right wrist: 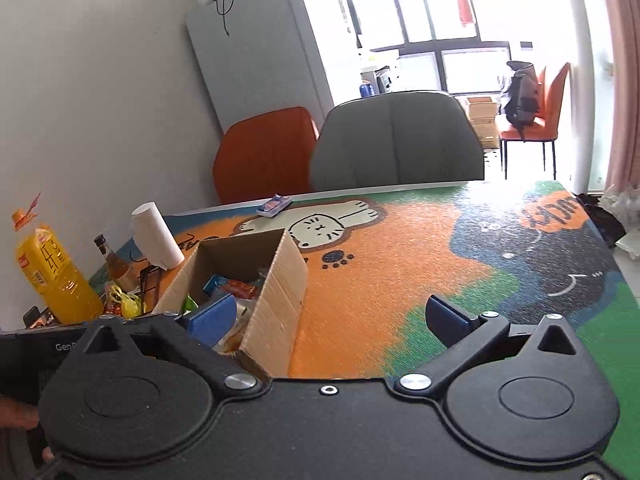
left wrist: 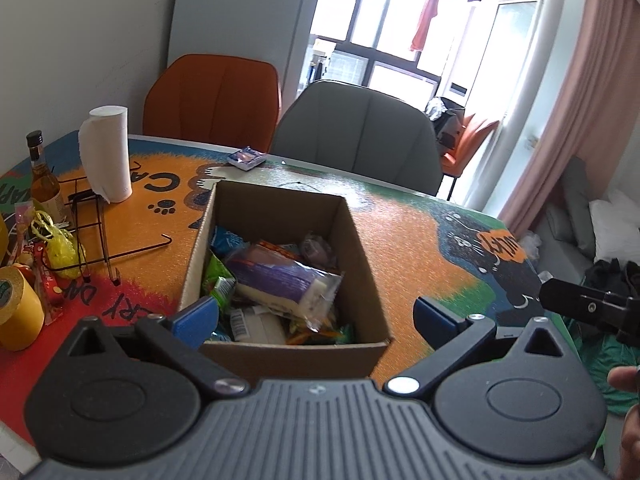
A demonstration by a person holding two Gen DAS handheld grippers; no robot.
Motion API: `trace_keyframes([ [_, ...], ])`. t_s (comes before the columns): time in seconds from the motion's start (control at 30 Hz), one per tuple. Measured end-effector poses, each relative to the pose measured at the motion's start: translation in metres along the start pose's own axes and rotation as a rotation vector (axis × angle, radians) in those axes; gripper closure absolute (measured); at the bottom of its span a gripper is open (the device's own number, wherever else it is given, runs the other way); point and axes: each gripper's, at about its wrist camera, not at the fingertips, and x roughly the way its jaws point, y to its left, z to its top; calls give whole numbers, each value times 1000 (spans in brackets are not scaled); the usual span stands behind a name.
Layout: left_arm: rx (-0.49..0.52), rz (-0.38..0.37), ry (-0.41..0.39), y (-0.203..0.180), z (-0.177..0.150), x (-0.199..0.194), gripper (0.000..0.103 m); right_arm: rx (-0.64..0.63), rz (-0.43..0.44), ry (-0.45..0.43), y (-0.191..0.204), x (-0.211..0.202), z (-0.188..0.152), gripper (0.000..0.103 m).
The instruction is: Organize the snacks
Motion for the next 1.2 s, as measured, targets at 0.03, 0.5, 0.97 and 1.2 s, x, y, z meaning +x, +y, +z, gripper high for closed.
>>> trace_keyframes([
  [0.03,4,-4,-1,-1,-2,-3,0,1,-6,-1,0,-4,-1,0],
  [0.5,83,-42,-19,-14,-26,-47,0,5,-71,-52,3,-60,-23,0],
  [0.97,136,-55,-74,-24,-44,-94,0,-22,-98,-86,13,-110,-39,0],
  [1.2,168,-55,-91,-31,-46,-105,0,-30,-99,-102,12,-123,-41,0],
])
